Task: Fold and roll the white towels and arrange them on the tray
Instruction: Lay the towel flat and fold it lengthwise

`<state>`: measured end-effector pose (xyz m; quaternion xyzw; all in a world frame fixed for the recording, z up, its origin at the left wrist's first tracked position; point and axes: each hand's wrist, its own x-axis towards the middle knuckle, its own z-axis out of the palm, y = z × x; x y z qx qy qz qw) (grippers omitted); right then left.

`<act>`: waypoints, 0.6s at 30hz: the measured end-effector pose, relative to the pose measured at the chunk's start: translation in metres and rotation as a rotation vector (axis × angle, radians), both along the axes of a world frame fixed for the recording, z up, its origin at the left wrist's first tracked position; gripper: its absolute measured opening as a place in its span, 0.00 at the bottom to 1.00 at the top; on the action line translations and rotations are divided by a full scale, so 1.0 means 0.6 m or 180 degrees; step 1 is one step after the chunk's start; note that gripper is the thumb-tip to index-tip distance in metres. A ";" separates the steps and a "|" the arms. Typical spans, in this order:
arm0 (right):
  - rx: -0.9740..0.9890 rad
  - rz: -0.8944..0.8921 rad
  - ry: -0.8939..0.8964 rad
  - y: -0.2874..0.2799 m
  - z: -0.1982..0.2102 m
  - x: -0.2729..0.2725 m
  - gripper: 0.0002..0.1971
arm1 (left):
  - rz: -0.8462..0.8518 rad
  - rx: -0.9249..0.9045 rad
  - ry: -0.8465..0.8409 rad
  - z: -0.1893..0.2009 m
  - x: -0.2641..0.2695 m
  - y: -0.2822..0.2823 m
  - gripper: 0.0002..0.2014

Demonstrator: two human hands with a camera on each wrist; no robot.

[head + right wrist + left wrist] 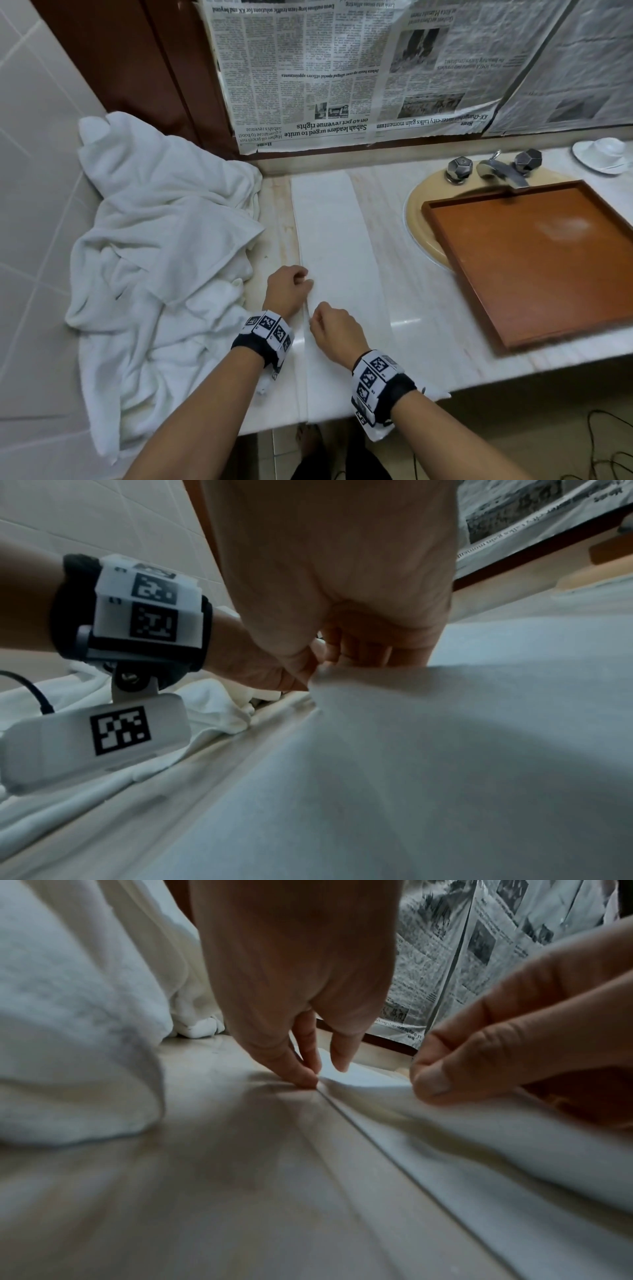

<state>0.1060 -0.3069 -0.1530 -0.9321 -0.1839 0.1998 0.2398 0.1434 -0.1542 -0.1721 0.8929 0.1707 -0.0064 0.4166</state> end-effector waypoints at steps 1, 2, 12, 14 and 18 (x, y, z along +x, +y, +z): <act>0.0003 0.0010 -0.0039 0.002 -0.003 -0.001 0.11 | -0.0006 -0.0015 0.0007 0.002 -0.003 -0.002 0.13; -0.0028 0.0023 -0.0083 0.004 -0.006 -0.002 0.11 | -0.0037 0.0005 0.0011 0.002 -0.005 -0.003 0.14; 0.0206 0.0930 -0.1099 -0.046 -0.023 0.005 0.21 | -0.0256 0.0556 -0.0293 -0.024 -0.024 -0.017 0.13; 0.0206 0.0696 -0.1152 -0.075 -0.019 0.039 0.22 | -0.0315 0.0846 -0.0407 -0.034 -0.033 -0.024 0.15; -0.0483 0.0667 -0.0651 -0.087 -0.025 0.108 0.32 | -0.0407 0.1202 0.0219 -0.028 -0.025 -0.060 0.27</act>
